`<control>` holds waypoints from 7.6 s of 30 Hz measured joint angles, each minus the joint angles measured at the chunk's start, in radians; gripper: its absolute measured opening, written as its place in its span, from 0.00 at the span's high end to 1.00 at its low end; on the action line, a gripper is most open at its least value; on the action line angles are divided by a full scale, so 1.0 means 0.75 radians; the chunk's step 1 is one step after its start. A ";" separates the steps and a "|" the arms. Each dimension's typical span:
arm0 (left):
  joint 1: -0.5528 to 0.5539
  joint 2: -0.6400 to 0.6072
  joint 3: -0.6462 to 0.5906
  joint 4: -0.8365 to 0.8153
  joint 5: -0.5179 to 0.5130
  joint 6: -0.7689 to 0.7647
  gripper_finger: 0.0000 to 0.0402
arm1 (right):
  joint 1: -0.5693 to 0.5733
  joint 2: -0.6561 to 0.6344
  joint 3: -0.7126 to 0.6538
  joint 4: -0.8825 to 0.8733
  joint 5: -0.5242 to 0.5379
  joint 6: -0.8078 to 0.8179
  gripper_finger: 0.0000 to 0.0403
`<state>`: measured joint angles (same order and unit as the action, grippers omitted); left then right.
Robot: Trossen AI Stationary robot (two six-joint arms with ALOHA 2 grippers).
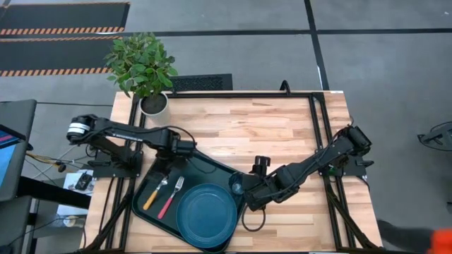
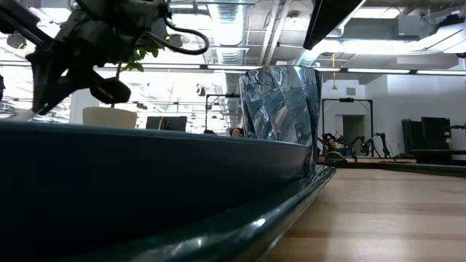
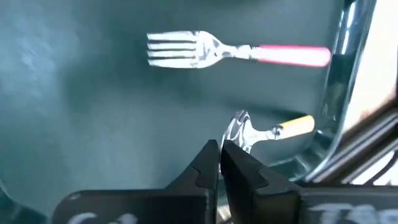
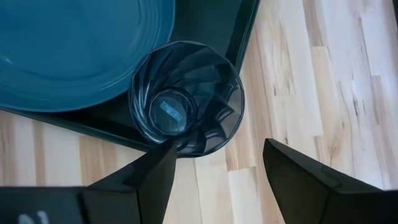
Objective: Pick and place plate/cup/fork/spoon on tray
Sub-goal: Put the yellow spoon on the black serving tray to the left of the pink fork, then return to Home Position
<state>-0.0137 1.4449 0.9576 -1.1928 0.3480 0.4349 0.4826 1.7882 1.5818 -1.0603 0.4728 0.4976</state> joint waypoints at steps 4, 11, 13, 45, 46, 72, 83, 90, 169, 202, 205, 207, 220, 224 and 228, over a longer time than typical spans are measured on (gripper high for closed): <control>0.002 0.011 0.000 0.033 -0.030 0.037 1.00 | 0.000 0.000 0.000 0.000 0.000 0.000 0.34; 0.063 0.011 0.000 0.088 -0.049 0.078 1.00 | -0.001 0.000 0.000 0.008 0.000 0.000 0.34; 0.081 0.011 0.000 0.127 -0.050 0.078 1.00 | -0.001 0.000 0.000 0.021 0.000 0.001 0.34; 0.146 0.010 -0.150 0.343 0.015 0.048 0.99 | 0.003 0.000 0.001 0.074 0.000 0.035 0.34; 0.152 0.010 -0.150 0.344 0.014 0.052 0.98 | 0.003 0.000 0.001 0.075 0.000 0.035 0.34; 0.168 0.010 -0.257 0.407 0.016 -0.046 0.93 | 0.008 0.000 0.001 0.081 0.000 0.035 0.34; 0.168 0.010 -0.257 0.415 -0.015 -0.102 0.93 | 0.008 0.000 0.001 0.091 0.000 0.035 0.34; 0.168 0.010 -0.257 0.415 -0.026 -0.110 0.90 | 0.008 0.000 0.001 0.091 0.000 0.035 0.34; 0.169 -1.911 -0.982 1.481 -0.439 -1.050 0.76 | -0.621 -1.999 -1.630 1.612 -0.287 -0.304 0.34; 0.166 -1.921 -1.265 1.631 -0.496 -1.032 0.76 | -0.621 -2.350 -2.100 1.648 -0.270 -0.212 0.34; 0.167 -1.921 -1.265 1.632 -0.483 -1.002 0.76 | -0.621 -2.350 -2.101 1.622 -0.270 -0.211 0.34; 0.167 -1.921 -1.266 1.632 -0.481 -1.000 0.76 | -0.621 -2.350 -2.101 1.606 -0.270 -0.211 0.34; 0.166 -1.921 -1.267 1.632 -0.481 -0.990 0.76 | -0.618 -2.347 -2.102 1.503 -0.274 -0.207 0.34; 0.166 -1.921 -1.267 1.631 -0.480 -0.990 0.76 | -0.618 -2.346 -2.102 1.497 -0.274 -0.207 0.34; 0.166 -1.921 -1.268 1.631 -0.480 -0.991 0.76 | -0.618 -2.346 -2.102 1.493 -0.275 -0.207 0.34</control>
<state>0.1108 0.0044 0.0067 0.0307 -0.0122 -0.3080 0.0193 0.0284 0.0051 0.0598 0.2668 0.3424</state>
